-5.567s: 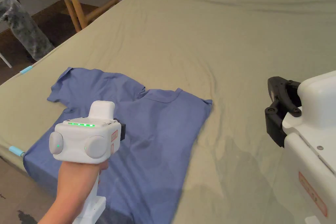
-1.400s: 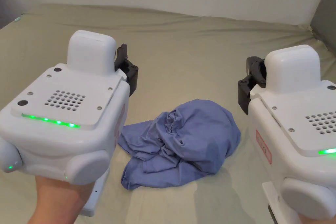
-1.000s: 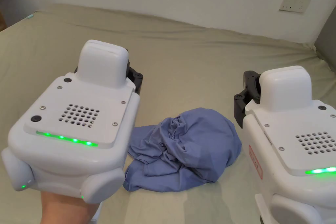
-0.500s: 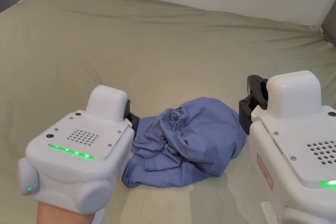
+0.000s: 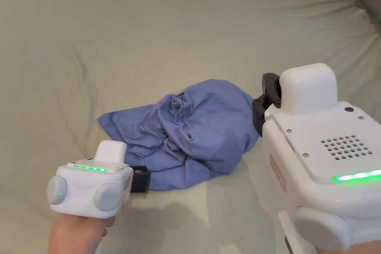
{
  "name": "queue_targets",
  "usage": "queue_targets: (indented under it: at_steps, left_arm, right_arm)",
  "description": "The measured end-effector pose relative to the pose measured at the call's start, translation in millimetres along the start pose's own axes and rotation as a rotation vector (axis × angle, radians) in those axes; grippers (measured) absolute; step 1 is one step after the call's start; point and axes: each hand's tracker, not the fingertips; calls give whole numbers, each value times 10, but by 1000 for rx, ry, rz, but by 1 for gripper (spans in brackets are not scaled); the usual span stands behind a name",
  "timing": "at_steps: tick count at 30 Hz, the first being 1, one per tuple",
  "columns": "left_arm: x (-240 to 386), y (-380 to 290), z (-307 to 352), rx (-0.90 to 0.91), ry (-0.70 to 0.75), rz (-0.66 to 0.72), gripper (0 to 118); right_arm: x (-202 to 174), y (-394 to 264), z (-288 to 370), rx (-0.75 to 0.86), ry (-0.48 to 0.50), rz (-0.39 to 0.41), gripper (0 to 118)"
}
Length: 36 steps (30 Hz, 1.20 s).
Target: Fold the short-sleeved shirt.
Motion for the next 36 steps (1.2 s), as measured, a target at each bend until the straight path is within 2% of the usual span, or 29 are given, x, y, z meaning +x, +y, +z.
queue_targets:
  at_steps: [3, 4, 5, 6, 7, 10, 11, 13, 15, 16, 17, 18, 19, 20, 22, 25, 29, 32, 33, 34, 35, 36]
  left_arm:
    - [104, -10, -141, -20, 3, -35, 101]
    - [165, -32, -202, -37, 8, -95, 93]
    - [213, -37, -174, 8, 56, -135, 92]
    - [244, -18, -120, 19, 34, -141, 86]
    - [257, 1, -90, 8, -10, -152, 72]
    - [265, 7, 38, 52, 66, -192, 17]
    - [187, 32, 104, 78, -37, -167, 0]
    - [123, 53, 245, 57, -59, -91, 0]
    - [49, 84, 442, 138, -36, -114, 0]
    - [24, 88, 545, 153, -19, -115, 0]
    - [-21, 94, 645, 179, -49, -102, 0]
    - [-100, 106, 750, 210, -59, -79, 0]
    - [-140, 112, 824, 214, -57, -70, 0]
    - [-183, 113, 901, 222, -59, -69, 0]
    - [-278, 147, 996, 224, -46, -58, 0]
    - [-337, 124, 1065, 216, -45, -55, 0]
    - [-371, 62, 1055, 199, -39, -59, 0]
    - [-418, 48, 1009, 177, -37, -42, 0]
    - [-432, 34, 1001, 182, -36, -37, 0]
    - [-436, 44, 990, 179, -36, -30, 0]
    - [-445, 42, 981, 177, -39, -29, 0]
    - [-452, 36, 978, 184, -37, -25, 0]
  right_arm:
    - [27, -48, -92, -24, 0, 12, 1]
    - [55, -70, -135, -42, 6, 14, 1]
    - [90, -82, -186, -63, 18, 9, 1]
    - [130, -95, -245, -79, 26, 3, 1]
    - [167, -107, -310, -89, 27, 1, 1]
    - [348, -189, -591, -132, 34, 13, 1]
    - [406, -221, -716, -152, 54, 22, 1]
    - [477, -312, -1024, -222, 67, 34, 4]
    - [570, -440, -1417, -297, 56, 20, 13]
    - [637, -527, -1641, -351, 64, 11, 25]
    - [672, -597, -1834, -400, 78, -3, 55]
    - [699, -685, -2049, -460, 88, -14, 81]
    - [707, -773, -2223, -497, 102, -26, 97]
    - [708, -864, -2402, -531, 108, -27, 103]
    - [694, -1000, -2705, -587, 108, -19, 103]
    - [628, -1186, -3183, -695, 159, 26, 103]
    - [507, -1272, -3501, -711, 185, -15, 102]
    - [355, -1310, -3481, -707, 191, 66, 97]
    - [354, -1262, -3423, -673, 232, 45, 86]
    - [359, -1226, -3378, -669, 304, -1, 58]
    - [318, -1211, -3336, -685, 358, -37, 10]
    - [218, -1197, -3282, -683, 226, 79, 10]
